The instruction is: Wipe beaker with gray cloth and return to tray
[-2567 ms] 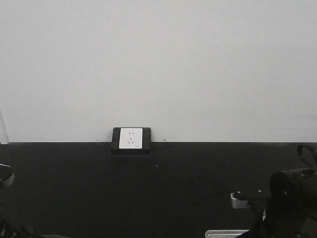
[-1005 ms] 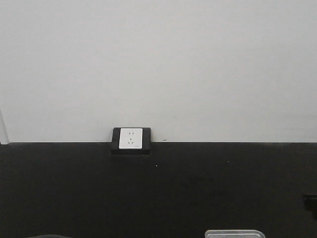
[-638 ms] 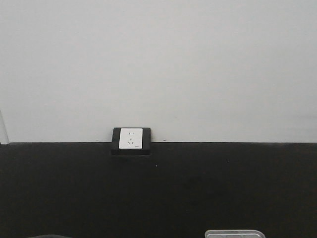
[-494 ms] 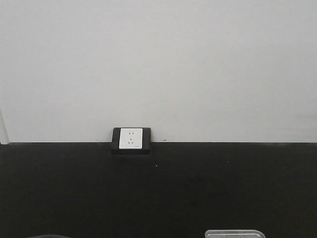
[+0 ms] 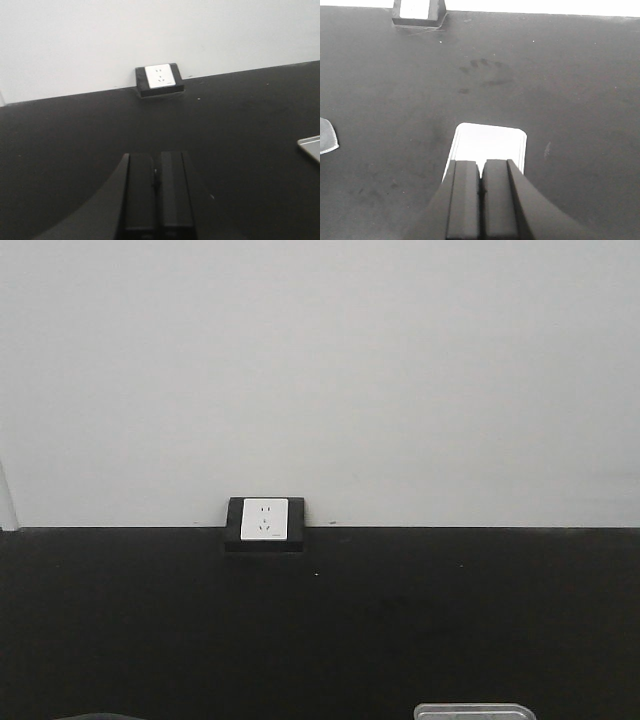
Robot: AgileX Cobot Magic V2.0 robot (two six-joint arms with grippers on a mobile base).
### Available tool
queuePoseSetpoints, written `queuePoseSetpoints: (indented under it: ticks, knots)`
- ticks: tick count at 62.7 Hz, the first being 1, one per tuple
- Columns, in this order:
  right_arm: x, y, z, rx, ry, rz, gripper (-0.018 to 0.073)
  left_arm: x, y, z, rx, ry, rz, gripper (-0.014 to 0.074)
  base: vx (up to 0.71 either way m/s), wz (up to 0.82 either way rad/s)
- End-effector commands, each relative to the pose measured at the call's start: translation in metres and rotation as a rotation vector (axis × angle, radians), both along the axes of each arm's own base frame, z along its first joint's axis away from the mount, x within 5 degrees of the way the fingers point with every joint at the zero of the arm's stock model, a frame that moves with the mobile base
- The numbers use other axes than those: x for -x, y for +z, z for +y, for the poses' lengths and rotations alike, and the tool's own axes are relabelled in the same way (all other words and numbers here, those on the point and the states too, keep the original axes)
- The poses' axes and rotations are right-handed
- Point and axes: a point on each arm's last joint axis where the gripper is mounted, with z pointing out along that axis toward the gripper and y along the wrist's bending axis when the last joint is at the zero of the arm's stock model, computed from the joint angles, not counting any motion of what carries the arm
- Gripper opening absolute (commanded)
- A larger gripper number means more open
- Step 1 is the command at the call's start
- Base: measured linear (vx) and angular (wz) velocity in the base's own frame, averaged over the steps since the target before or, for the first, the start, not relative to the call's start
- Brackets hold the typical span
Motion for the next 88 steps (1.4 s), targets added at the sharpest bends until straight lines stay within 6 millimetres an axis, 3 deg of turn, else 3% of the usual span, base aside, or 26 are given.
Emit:
queuePoseSetpoints:
  ticks: [1, 14, 37, 45, 88]
  knots:
    - [-0.001, 0.014, -0.001, -0.010, -0.002, -0.098, -0.0012, 0.004, 0.003, 0.003, -0.011, 0.023, -0.146, -0.0006, 0.00, 0.00]
    - [-0.001, 0.014, -0.001, -0.010, -0.002, -0.099, -0.0012, 0.009, -0.038, 0.005, -0.016, 0.076, -0.343, -0.0006, 0.00, 0.00]
    - [0.001, 0.013, -0.001, -0.006, -0.002, -0.083, -0.0012, -0.018, -0.117, 0.002, 0.151, 0.126, -0.311, -0.0006, 0.00, 0.00]
    - [0.001, 0.012, -0.001, -0.006, -0.002, -0.080, -0.0012, -0.018, -0.123, 0.002, 0.108, 0.133, -0.227, -0.0006, 0.00, 0.00]
    - [0.001, 0.012, -0.001, -0.006, -0.002, -0.080, -0.0012, -0.019, -0.123, 0.002, 0.111, 0.135, -0.220, -0.0006, 0.00, 0.00]
